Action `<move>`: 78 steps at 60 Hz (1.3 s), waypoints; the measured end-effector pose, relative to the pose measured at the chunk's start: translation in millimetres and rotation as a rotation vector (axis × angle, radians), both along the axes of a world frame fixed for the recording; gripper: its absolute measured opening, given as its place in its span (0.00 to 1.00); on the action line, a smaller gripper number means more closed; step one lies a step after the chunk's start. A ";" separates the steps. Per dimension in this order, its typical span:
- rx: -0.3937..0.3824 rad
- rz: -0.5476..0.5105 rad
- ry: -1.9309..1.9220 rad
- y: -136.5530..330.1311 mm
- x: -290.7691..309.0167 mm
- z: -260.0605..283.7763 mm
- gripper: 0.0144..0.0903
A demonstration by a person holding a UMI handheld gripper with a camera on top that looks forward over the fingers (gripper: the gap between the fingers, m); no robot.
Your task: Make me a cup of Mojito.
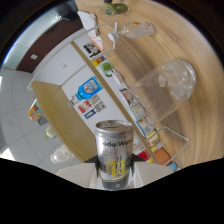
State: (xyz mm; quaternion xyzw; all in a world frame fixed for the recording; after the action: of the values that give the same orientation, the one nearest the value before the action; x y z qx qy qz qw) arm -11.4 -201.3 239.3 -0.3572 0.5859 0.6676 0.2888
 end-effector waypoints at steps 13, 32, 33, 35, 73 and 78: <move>0.034 0.026 -0.655 -3.2 -6.1 20.5 0.47; 0.154 0.000 -1.663 1.6 -31.4 24.7 0.48; 0.154 0.002 -1.710 3.8 -34.3 19.9 0.47; 0.159 0.019 -1.787 5.9 -39.2 9.6 0.47; 0.137 0.320 -2.121 20.0 -86.4 -161.7 0.47; 0.144 0.323 -2.136 17.0 -87.6 -167.5 0.49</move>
State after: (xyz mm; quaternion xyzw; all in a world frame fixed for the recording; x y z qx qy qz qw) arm -99.0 -184.3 71.8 -0.8095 -0.0631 0.0743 0.5790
